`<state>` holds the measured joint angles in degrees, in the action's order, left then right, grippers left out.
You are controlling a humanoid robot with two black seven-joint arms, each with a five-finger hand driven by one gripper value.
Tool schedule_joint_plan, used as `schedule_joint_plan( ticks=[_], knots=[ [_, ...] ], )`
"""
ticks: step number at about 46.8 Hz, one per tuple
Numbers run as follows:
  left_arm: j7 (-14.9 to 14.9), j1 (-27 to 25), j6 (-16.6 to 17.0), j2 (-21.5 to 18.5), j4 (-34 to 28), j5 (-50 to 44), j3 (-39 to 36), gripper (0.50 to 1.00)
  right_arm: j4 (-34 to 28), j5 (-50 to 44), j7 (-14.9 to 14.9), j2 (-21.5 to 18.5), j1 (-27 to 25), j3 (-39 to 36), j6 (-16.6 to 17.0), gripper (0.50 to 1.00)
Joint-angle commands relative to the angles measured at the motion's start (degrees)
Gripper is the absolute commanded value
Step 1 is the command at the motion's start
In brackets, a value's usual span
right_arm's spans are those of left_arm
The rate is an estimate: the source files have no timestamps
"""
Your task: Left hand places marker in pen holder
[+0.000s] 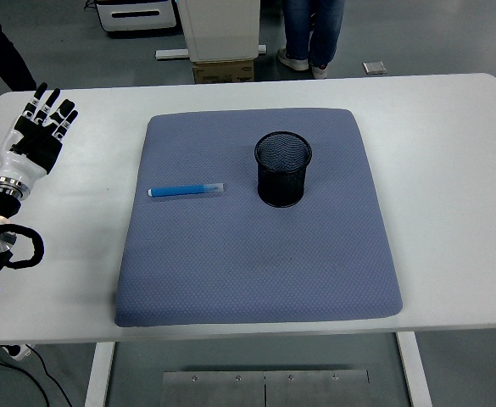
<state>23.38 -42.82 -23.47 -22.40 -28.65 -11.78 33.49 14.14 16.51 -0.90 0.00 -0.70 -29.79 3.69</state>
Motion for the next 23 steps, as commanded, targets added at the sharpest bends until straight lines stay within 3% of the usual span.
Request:
schedule_joint_plan(
  ticks=[1, 23],
  knots=[
    [0.0, -0.1, 0.0, 0.0, 0.0, 0.2, 0.0, 1.0, 0.0, 0.0, -0.1, 0.0, 0.0, 0.0, 0.0, 1.0],
    [-0.1, -0.1, 0.4, 0.3, 0.0, 0.1, 0.0, 1.0, 0.0, 0.0, -0.1, 0.0, 0.0, 0.0, 0.0, 1.0]
  ],
)
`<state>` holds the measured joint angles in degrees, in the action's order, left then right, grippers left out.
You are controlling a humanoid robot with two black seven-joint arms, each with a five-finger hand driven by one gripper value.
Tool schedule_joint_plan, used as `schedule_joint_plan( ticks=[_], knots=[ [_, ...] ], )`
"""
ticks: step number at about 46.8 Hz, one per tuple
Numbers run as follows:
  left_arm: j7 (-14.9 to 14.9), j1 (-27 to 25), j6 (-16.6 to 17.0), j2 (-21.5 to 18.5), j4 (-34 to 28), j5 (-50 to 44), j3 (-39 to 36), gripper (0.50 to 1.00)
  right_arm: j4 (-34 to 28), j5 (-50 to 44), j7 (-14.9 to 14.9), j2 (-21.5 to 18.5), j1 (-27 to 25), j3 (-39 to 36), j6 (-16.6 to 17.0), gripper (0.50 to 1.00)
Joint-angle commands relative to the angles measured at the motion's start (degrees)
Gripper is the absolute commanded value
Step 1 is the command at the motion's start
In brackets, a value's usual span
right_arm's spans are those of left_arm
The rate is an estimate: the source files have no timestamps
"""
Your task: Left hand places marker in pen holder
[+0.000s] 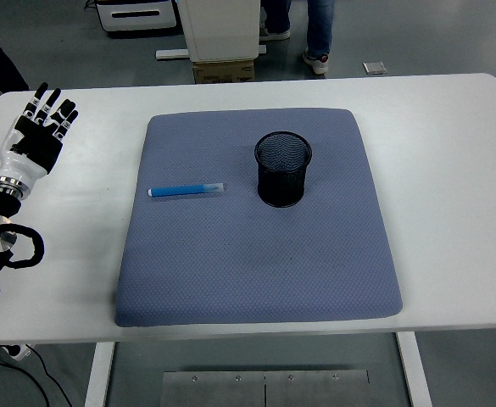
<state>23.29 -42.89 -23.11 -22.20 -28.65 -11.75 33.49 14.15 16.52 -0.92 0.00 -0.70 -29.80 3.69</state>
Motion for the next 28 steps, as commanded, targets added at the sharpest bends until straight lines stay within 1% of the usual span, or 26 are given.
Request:
schedule_joint_plan(
  ticks=[1, 20, 23, 28],
  knots=[
    [0.0, 0.0, 0.1, 0.2, 0.0, 0.0, 0.0, 1.0, 0.0, 0.0, 0.0, 0.0, 0.0, 0.0, 0.0, 1.0],
    [0.0, 0.0, -0.6, 0.6, 0.0, 0.3, 0.0, 1.0, 0.0, 0.0, 0.0, 0.0, 0.0, 0.0, 0.0, 1.0],
    [0.0, -0.4, -1.3, 1.2, 0.0, 0.3, 0.0, 1.0, 0.0, 0.0, 0.0, 0.0, 0.0, 0.0, 0.0, 1.0],
    [0.0, -0.8, -1.3, 1.5, 0.0, 0.4, 0.0, 1.0, 0.0, 0.0, 0.0, 0.0, 0.0, 0.0, 0.0, 1.0]
  ],
)
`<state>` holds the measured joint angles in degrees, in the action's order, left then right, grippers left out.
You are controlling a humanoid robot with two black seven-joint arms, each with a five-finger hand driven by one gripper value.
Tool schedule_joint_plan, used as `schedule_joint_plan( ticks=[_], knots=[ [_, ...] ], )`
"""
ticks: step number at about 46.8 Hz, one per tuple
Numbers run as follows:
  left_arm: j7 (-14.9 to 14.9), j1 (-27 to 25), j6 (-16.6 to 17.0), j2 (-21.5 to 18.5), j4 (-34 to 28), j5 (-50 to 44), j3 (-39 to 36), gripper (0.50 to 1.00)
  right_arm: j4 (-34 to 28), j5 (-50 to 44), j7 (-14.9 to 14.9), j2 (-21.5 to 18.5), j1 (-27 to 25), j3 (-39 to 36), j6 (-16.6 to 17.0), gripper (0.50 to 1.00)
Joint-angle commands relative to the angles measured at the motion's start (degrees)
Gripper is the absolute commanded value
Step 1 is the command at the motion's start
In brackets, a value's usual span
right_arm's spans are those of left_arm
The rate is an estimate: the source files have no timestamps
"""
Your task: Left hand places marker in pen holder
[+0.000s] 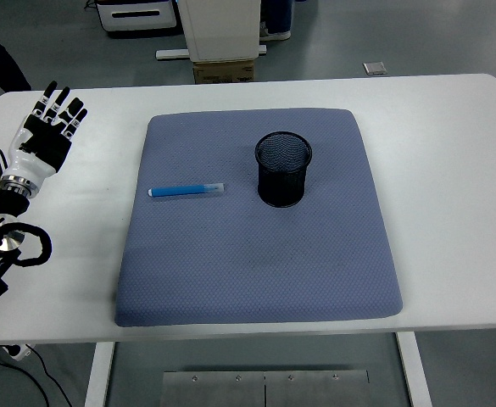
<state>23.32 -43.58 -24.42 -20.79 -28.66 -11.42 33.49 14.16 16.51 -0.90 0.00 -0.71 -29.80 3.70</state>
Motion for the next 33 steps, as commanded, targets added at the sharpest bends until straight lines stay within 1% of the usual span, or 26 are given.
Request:
schedule_joint_plan(
  ticks=[1, 7, 16, 21, 25, 30, 33],
  knots=[
    [0.0, -0.2, -0.1, 0.0, 0.0, 0.1, 0.0, 1.0, 0.0, 0.0, 0.0, 0.0, 0.0, 0.0, 0.0, 1.0],
    [-0.1, -0.1, -0.1, -0.3, 0.1, 1.5, -0.1, 1.0, 0.0, 0.0, -0.1, 0.0, 0.0, 0.0, 0.0, 1.0],
    [-0.1, -0.3, 0.3, -0.6, 0.1, 9.8, -0.3, 1.0, 0.0, 0.0, 0.0, 0.0, 0.0, 0.0, 0.0, 1.0],
    [-0.3, -2.0, 0.2, -0.7, 0.0, 12.8, -1.1, 1.0, 0.0, 0.0, -0.1, 0.0, 0.0, 0.0, 0.0, 1.0],
    [-0.5, -3.4, 0.3, -1.1, -1.5, 14.8, -3.1, 1.0, 0.0, 0.0, -0.1, 0.0, 0.0, 0.0, 0.0, 1.0],
    [-0.5, -5.1, 0.4, -1.4, -4.1, 15.9, -7.3, 1.0, 0.0, -0.1, 0.0, 0.0, 0.0, 0.0, 0.0, 1.0],
    [-0.5, -6.1, 0.4, -3.3, -6.0, 16.0, -10.1, 1.0, 0.1, 0.0, -0.1, 0.0, 0.0, 0.0, 0.0, 1.0]
  ],
)
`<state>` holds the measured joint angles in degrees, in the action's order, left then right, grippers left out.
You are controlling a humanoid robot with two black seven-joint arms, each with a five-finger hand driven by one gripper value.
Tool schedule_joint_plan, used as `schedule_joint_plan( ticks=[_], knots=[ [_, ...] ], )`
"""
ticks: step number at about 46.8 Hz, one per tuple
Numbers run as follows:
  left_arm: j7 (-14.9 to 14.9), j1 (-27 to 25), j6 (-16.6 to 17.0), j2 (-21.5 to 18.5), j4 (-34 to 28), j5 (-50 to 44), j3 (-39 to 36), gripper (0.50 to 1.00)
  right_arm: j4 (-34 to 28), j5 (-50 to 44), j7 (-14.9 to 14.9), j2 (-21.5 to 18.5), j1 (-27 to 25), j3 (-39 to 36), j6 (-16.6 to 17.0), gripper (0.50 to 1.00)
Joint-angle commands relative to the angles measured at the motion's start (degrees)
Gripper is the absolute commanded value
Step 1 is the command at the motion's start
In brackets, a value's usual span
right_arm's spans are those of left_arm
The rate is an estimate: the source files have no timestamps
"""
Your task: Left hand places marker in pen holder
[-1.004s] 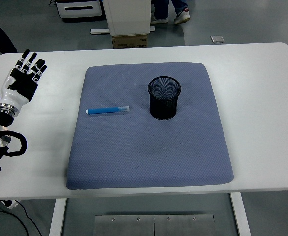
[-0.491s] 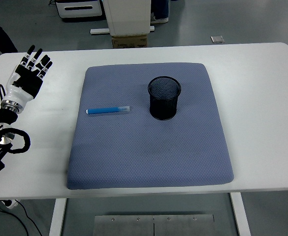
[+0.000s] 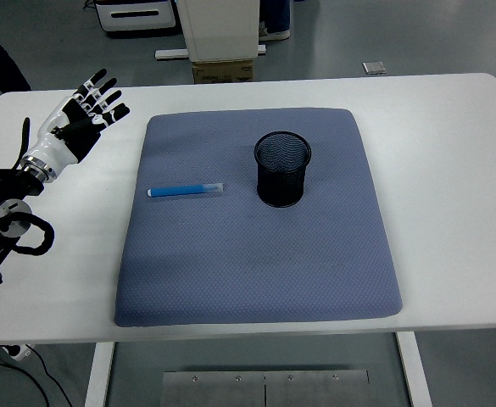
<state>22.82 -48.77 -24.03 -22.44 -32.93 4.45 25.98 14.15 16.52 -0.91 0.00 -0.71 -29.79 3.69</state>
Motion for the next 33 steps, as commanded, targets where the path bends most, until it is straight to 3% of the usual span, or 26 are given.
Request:
schedule_joint_plan(
  ticks=[1, 6, 18, 33],
  knots=[
    [0.0, -1.3, 0.0, -2.6, -2.5, 0.2, -3.6, 1.0, 0.0, 0.0, -0.1, 0.0, 0.0, 0.0, 0.0, 1.0],
    [0.0, -3.8, 0.8, -4.5, -5.6, 1.0, -8.9, 1.0, 0.0, 0.0, 0.0, 0.0, 0.0, 0.0, 0.0, 1.0],
    [0.0, -11.8, 0.8, -4.6, -7.2, 7.9, -22.7, 1.0, 0.0, 0.0, 0.0, 0.0, 0.0, 0.0, 0.0, 1.0],
    [0.0, -13.8, 0.9, -4.8, -10.1, 23.8, -24.0, 1.0, 0.0, 0.0, -0.1, 0.0, 0.0, 0.0, 0.0, 1.0]
  ],
)
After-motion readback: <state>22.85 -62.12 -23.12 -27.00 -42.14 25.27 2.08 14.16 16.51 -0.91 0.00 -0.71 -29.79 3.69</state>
